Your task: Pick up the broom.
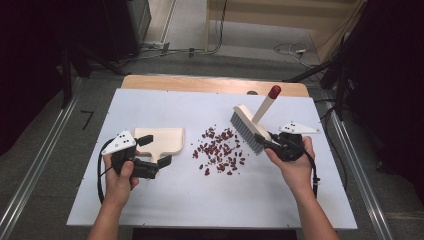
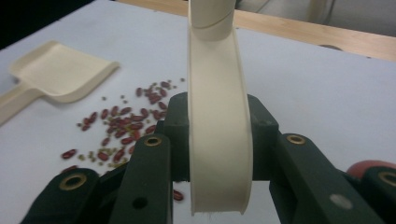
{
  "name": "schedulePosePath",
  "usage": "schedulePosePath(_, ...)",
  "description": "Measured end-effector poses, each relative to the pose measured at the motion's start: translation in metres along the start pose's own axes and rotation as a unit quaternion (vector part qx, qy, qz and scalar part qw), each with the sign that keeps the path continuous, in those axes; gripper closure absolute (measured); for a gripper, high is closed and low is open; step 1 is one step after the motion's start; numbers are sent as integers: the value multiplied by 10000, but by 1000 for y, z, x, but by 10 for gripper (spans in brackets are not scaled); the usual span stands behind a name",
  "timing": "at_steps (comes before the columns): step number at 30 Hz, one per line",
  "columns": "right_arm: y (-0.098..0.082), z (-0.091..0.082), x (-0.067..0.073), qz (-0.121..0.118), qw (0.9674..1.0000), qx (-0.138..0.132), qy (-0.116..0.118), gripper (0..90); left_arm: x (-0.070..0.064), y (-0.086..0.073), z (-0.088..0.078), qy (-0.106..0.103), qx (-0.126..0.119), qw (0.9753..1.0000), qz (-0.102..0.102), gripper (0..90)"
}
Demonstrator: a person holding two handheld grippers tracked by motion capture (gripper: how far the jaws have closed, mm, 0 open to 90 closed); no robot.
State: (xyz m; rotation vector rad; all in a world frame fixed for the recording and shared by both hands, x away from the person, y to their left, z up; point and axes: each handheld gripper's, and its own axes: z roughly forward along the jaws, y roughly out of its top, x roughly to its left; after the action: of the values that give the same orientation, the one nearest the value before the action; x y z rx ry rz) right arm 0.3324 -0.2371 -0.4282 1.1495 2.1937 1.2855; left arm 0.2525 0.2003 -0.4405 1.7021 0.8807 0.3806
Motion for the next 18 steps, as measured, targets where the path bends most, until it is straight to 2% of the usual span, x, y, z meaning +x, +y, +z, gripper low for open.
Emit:
schedulePosePath(8, -4, 8, -6, 14, 9973, 189, -714, 666, 7, -6, -2, 329, 77, 9994, 66, 0)
schedulePosePath(15, -9, 15, -11, 48, 9959, 239, -871, 666, 7, -7, -1, 354, 128, 9993, 75, 0)
schedulePosePath(18, -10, 16, -14, 138, 9952, 264, -934, 666, 7, -7, -1, 345, 112, 9993, 46, 0)
